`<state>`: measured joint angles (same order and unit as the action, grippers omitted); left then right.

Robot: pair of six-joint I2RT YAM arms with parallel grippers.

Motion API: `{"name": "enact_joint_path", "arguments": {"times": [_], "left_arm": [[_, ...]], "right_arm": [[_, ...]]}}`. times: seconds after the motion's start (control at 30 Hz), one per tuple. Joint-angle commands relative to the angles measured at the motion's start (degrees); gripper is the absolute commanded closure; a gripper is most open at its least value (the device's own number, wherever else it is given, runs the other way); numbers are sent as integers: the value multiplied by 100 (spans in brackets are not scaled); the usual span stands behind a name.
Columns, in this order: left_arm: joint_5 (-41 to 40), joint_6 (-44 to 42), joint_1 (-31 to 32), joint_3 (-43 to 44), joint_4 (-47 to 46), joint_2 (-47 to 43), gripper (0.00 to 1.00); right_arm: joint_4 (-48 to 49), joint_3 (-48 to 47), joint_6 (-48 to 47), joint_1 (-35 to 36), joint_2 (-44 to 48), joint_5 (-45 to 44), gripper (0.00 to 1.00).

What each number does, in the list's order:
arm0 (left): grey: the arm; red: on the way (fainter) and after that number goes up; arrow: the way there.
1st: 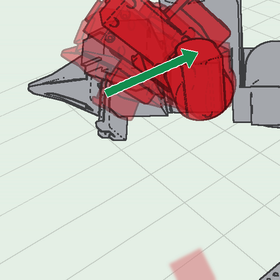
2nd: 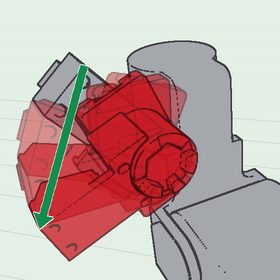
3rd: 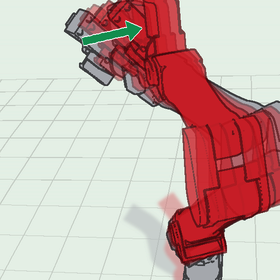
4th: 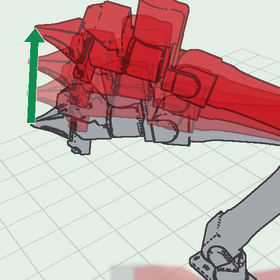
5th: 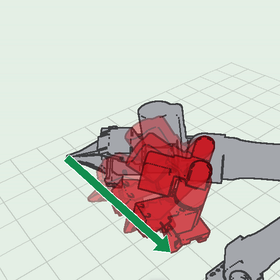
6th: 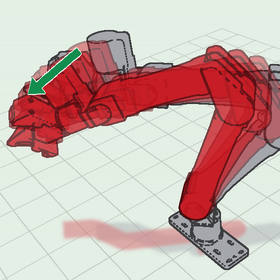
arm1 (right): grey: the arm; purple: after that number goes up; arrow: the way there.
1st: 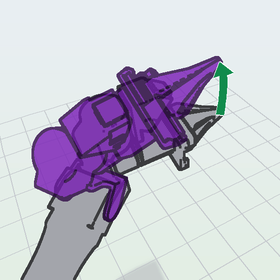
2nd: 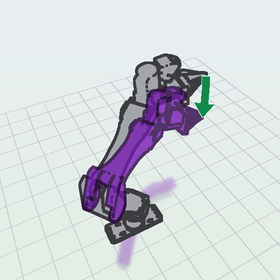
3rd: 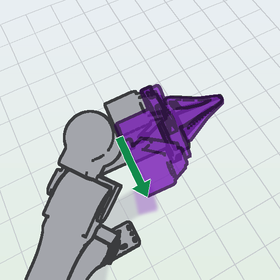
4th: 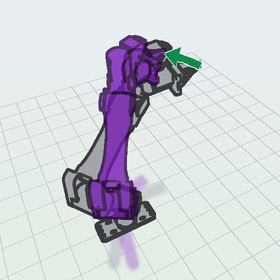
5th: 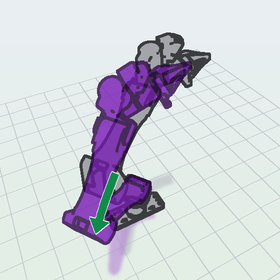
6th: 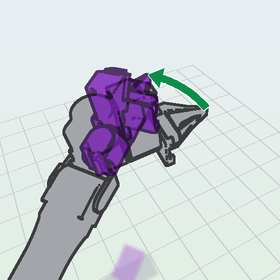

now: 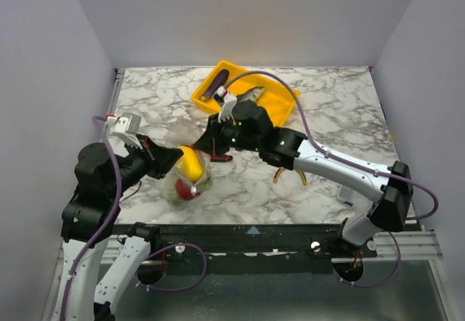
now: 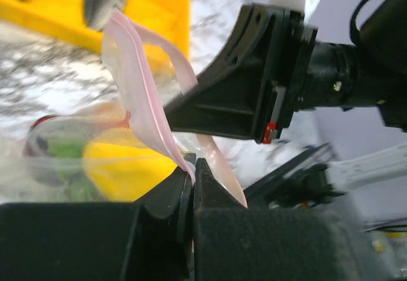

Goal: Place the food in the zip-top bag and seal the zipper

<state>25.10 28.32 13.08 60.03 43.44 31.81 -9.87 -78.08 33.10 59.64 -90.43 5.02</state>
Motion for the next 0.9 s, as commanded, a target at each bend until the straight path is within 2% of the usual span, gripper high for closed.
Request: {"name": "enact_joint_path", "arguments": {"times": [0.0, 0.1, 0.2, 0.27, 0.4, 0.47, 0.63, 0.77, 0.87], "left_arm": [[753, 1958, 3, 197, -871, -173, 100], [534, 3027, 1, -627, -1238, -495, 100], [239, 3396, 1, -1107, -1033, -651, 100], [210, 3564, 2, -1384, -1118, -767, 100], [329, 4019, 1, -2081, -1734, -999, 97], [359, 4112, 1, -2278, -1941, -1052, 87], [702, 4226, 3, -2397, -2465, -1090, 57], [615, 3994, 2, -1888, -2013, -1056, 42], [172, 3758, 7, -1336, -1445, -946, 30]], "right_arm": [[-332, -969, 259, 30, 97, 911, 100], [-288, -975, 218, 43, -3, 1115, 100], [-805, -1054, -142, 41, 76, 878, 100], [-954, -1074, -458, 40, 134, 1049, 100], [-1154, -1055, -1069, 47, 142, 1388, 100], [-1210, -1036, -1369, 35, 144, 1325, 100], [-1601, -1507, -1768, 30, -214, 1884, 100], [-1969, -1868, -1862, 27, -483, 1836, 100], [-2292, -2196, -1874, 64, -631, 1908, 100]]}}
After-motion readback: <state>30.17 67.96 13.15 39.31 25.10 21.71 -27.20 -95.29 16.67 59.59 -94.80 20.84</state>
